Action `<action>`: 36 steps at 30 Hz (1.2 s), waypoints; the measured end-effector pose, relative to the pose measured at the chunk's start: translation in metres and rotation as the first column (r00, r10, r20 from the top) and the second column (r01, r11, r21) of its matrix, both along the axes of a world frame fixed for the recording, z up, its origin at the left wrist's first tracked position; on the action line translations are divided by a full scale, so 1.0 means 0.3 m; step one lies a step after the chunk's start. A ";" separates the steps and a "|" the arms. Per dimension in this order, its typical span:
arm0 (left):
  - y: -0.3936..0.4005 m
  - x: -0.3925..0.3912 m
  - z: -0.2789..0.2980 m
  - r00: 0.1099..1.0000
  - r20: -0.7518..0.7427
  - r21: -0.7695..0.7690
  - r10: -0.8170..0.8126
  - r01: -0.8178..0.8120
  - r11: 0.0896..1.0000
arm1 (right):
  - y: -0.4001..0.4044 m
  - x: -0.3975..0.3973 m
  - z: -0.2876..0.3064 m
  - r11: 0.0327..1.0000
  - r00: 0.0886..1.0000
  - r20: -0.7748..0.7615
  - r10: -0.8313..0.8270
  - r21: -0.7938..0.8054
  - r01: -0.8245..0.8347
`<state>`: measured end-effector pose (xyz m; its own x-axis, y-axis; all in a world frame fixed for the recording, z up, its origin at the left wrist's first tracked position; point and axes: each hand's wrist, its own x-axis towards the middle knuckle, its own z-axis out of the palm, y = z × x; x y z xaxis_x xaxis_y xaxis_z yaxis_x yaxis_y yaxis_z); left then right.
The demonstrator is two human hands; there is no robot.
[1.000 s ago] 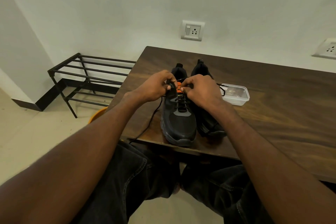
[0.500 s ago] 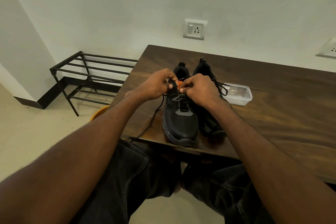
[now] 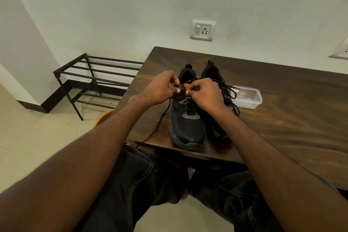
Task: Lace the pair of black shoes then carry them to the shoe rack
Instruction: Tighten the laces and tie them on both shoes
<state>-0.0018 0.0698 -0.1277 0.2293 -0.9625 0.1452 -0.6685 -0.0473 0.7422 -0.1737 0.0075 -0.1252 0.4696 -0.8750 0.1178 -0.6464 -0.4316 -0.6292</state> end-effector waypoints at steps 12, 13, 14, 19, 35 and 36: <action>0.028 -0.018 0.006 0.996 0.077 0.045 -0.033 0.029 0.999 | 0.003 -0.010 0.022 0.996 0.983 -0.161 0.086 -0.023 -0.091; 0.028 -0.018 0.006 0.996 0.082 0.041 -0.032 0.029 0.999 | -0.002 -0.010 0.016 0.995 0.990 -0.108 0.095 0.015 -0.094; 0.029 -0.019 0.006 0.996 0.085 0.039 -0.034 0.031 0.999 | -0.006 -0.011 0.012 0.994 0.993 -0.056 0.103 0.051 -0.100; 0.032 -0.019 0.008 0.990 0.125 -0.001 -0.067 0.067 0.998 | -0.006 -0.025 0.029 0.965 0.983 0.064 0.174 0.190 -0.183; 0.058 0.032 0.099 0.968 -0.225 -0.224 0.108 -0.160 0.961 | 0.000 -0.072 0.078 0.966 0.974 -0.037 0.222 0.145 -0.215; 0.063 0.029 0.074 0.993 -0.026 -0.140 0.111 -0.114 0.984 | 0.000 -0.072 0.083 0.967 0.979 0.003 0.205 0.153 -0.203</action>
<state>0.0070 0.0886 -0.1056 0.3389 -0.9003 0.2730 -0.6515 -0.0153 0.7585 -0.1954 0.0076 -0.1002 0.6408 -0.7676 -0.0156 -0.5625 -0.4555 -0.6900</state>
